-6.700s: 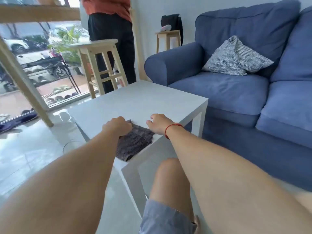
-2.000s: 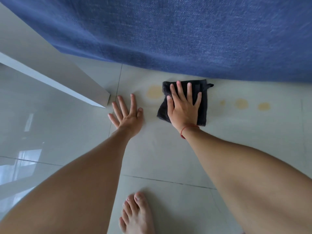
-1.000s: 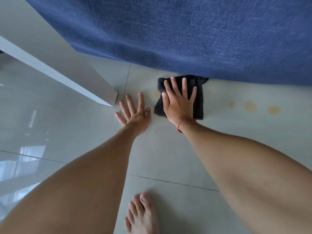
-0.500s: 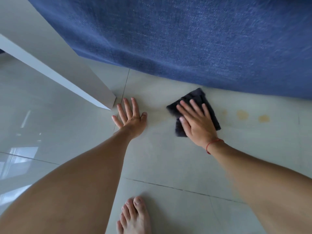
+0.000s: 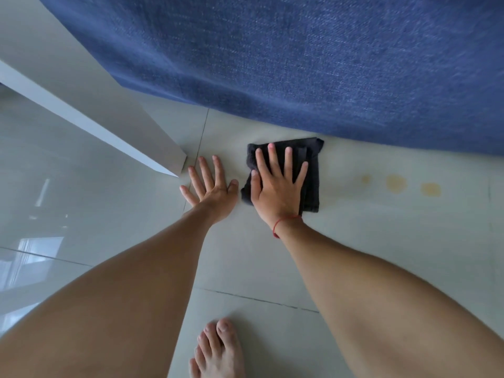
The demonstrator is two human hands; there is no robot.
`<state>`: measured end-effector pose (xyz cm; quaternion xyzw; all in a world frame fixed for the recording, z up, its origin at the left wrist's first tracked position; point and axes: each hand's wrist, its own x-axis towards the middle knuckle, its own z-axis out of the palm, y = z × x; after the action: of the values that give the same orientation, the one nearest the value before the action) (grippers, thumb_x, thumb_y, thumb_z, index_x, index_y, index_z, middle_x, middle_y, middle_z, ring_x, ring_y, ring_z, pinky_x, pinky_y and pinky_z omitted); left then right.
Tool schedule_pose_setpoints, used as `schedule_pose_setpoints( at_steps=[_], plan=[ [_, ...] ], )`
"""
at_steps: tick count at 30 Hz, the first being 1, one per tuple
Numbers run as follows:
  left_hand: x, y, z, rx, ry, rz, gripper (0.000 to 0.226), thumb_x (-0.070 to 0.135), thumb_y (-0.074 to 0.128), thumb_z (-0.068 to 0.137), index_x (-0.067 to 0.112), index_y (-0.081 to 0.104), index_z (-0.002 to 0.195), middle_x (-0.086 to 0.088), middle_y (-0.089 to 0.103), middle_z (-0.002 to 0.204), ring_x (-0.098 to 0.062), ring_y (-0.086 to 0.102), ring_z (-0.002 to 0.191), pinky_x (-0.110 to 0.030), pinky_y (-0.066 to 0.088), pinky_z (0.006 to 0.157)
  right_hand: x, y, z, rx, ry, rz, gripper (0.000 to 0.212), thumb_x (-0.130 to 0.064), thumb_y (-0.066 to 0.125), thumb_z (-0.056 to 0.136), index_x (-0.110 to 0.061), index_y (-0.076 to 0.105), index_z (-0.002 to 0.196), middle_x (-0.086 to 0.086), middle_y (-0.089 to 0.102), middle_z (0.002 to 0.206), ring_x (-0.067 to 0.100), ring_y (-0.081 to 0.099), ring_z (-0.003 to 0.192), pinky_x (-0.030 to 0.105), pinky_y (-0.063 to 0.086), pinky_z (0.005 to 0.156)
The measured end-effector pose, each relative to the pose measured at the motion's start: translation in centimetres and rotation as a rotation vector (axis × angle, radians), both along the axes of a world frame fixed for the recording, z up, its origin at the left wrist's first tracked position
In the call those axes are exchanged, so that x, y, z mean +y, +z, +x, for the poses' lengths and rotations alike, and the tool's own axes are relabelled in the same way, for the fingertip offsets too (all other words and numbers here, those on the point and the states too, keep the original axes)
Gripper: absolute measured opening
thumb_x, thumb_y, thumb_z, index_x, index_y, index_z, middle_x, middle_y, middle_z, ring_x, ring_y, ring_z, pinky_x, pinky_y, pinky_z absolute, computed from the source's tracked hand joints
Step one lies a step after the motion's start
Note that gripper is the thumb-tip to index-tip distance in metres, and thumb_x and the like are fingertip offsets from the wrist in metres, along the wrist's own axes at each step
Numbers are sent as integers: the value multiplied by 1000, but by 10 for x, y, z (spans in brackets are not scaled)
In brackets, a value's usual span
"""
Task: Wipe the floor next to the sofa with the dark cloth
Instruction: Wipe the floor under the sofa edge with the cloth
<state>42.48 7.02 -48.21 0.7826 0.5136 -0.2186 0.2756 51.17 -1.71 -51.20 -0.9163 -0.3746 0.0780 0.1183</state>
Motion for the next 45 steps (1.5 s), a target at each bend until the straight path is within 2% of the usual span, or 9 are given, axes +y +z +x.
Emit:
schedule_pose_setpoints(
  at_steps=[8,12,14,17,24,31,35,40,45],
  plan=[
    [3,0,-3,-16,4,-29,68,50,23,97,38,-17,151,5,-26,159,-22,-26,146,-53,-14,116,-65,-2,13,-63,300,73,44,-35,40,96,-26,50,138,-6,45,148,23,39,140,53,25,113],
    [5,2,-2,6,-23,-40,92,66,39,86,36,-20,150,3,-29,158,-24,-28,145,-55,-13,114,-111,-1,59,-75,164,-8,48,-38,32,97,-26,45,141,-7,41,151,21,35,141,50,25,114],
    [5,3,-1,46,-65,-14,106,75,43,79,34,-27,148,2,-35,156,-25,-31,144,-56,-11,114,-112,0,67,-52,88,-68,51,-40,27,97,-27,40,144,-7,34,154,22,28,145,51,20,116],
    [4,4,-1,57,-83,-7,113,80,44,75,33,-31,146,1,-37,155,-26,-33,143,-57,-10,114,-95,1,60,-31,-10,-105,53,-42,22,96,-30,35,146,-7,28,158,23,20,147,54,12,116],
    [4,6,-1,68,-93,-17,114,81,43,74,33,-32,145,1,-39,154,-26,-34,143,-57,-11,114,-41,2,43,35,-106,-110,50,-41,27,99,-35,23,149,-7,15,161,26,5,150,60,-2,115],
    [4,3,3,81,-62,-25,111,78,45,75,35,-29,146,3,-37,155,-25,-33,143,-57,-11,114,-5,2,14,66,61,-36,48,-40,30,99,-33,33,146,-5,26,158,28,14,148,62,2,114],
    [6,-1,3,37,-8,-29,95,59,43,84,38,-23,148,4,-33,157,-24,-31,144,-57,-12,114,-29,-1,18,24,153,7,50,-39,27,97,-28,40,144,-5,35,154,28,25,146,59,11,115],
    [6,-4,0,40,-16,-15,91,66,38,85,39,-21,149,4,-29,158,-24,-28,146,-55,-11,114,-72,-1,22,9,164,17,47,-36,31,98,-27,41,143,-7,36,154,24,29,144,54,17,116],
    [4,-3,1,48,-3,30,91,72,36,84,38,-18,150,5,-26,159,-22,-24,147,-54,-9,116,-152,-1,50,-16,68,-38,49,-37,28,98,-30,36,145,-8,28,157,21,24,146,48,11,118]
  ],
)
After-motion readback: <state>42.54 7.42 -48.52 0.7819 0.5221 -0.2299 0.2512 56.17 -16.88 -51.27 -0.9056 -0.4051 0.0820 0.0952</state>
